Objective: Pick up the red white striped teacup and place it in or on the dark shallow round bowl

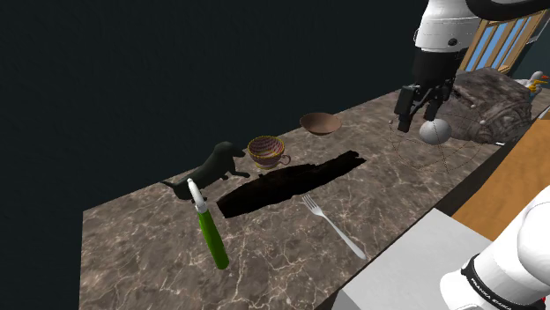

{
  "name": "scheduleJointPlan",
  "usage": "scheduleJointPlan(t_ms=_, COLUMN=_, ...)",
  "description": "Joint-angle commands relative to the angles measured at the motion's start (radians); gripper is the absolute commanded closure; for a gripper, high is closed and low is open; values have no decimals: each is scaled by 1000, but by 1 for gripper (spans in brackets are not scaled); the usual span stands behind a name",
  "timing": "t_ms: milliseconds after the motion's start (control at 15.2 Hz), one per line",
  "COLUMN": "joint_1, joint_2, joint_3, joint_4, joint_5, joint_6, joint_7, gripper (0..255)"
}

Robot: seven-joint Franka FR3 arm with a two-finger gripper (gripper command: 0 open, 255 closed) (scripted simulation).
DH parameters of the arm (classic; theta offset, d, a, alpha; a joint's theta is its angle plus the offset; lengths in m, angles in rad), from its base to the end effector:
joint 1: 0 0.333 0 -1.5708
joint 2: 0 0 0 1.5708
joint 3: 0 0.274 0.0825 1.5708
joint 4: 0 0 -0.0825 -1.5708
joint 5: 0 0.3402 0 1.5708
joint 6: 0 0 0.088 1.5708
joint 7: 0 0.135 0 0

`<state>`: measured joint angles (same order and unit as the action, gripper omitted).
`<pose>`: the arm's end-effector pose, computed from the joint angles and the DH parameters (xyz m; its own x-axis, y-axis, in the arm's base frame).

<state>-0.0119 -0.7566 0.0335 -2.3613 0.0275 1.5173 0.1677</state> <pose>0.2905 0.0117 0.5175 0.9840 -0.1552 -0.0871 -0.1549 -0.9879 0.0102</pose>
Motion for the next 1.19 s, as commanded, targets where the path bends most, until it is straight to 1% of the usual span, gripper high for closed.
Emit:
scheduleJointPlan(t_ms=0, joint_1=0, joint_2=0, joint_3=0, joint_4=0, joint_5=0, joint_6=0, joint_7=0, gripper=0)
scheduleJointPlan(t_ms=264, joint_1=11, joint_2=122, joint_3=45, joint_4=23, joint_5=19, joint_6=110, joint_7=44, gripper=0)
scheduleJointPlan(t_ms=594, joint_1=20, joint_2=288, joint_3=98, joint_4=82, joint_5=27, joint_6=230, joint_7=99, gripper=0)
scheduleJointPlan(t_ms=858, joint_1=25, joint_2=430, joint_3=136, joint_4=153, joint_5=16, joint_6=310, joint_7=146, gripper=0)
scheduleJointPlan(t_ms=1122, joint_1=30, joint_2=577, joint_3=171, joint_4=245, joint_5=-9, joint_6=372, joint_7=198, gripper=0)
